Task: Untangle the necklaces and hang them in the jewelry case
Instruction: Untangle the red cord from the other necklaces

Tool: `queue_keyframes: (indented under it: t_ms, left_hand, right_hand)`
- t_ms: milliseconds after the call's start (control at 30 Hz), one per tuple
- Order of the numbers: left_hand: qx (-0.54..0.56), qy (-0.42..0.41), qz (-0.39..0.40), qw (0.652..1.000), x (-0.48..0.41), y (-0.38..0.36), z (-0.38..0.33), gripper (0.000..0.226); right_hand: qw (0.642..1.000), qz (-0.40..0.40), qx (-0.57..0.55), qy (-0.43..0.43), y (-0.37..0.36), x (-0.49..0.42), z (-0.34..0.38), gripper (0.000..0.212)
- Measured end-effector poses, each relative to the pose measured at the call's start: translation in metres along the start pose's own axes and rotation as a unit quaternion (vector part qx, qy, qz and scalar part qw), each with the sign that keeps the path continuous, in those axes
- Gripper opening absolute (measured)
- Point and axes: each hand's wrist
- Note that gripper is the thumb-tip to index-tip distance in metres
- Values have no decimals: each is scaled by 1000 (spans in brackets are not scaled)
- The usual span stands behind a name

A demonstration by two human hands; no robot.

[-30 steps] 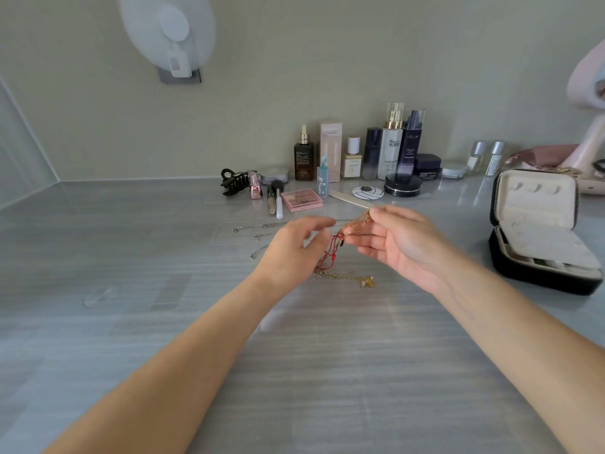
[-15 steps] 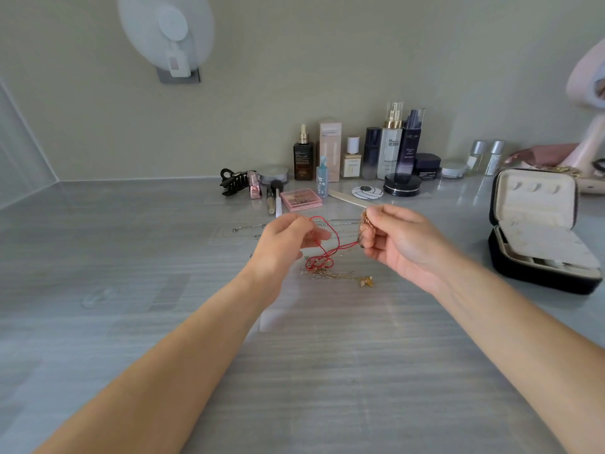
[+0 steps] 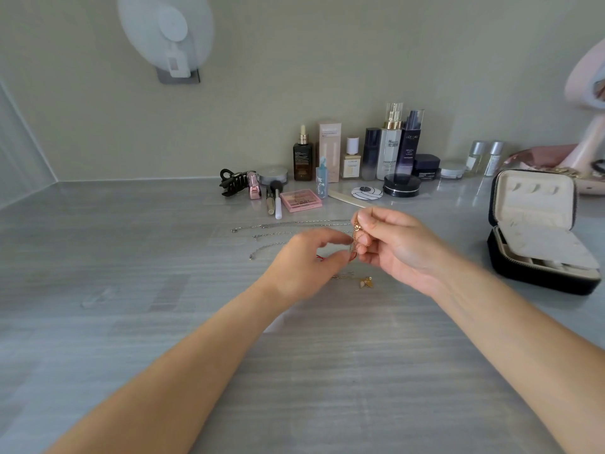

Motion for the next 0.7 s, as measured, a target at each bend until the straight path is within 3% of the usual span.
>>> queue_keyframes:
  t_ms: [100, 300, 433, 533, 700]
  left_hand:
    - [28, -9, -19, 999, 0, -1, 1, 11]
    - [121, 50, -44, 990, 0, 5, -5, 23]
    - [240, 91, -75, 963, -1, 10, -9, 27]
    - [297, 116, -92, 943, -3, 13, -6, 25]
    - [271, 105, -84, 953, -3, 13, -2, 19]
  right_hand:
    - [1000, -3, 5, -1, 0, 0, 0, 23]
    - [1000, -24, -4, -10, -1, 1, 2, 17]
    - [999, -41, 14, -19, -1, 2, 3, 15]
    - [994, -62, 85, -23, 1, 2, 1, 16]
    - [956, -86, 279, 13, 0, 3, -3, 15]
Point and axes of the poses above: each hand's wrist, its own x-axis away from the middle knuckle, its own y-axis out of the back of the hand, z = x × y, and after that the axes turned 4 degrees about -x, right-handed
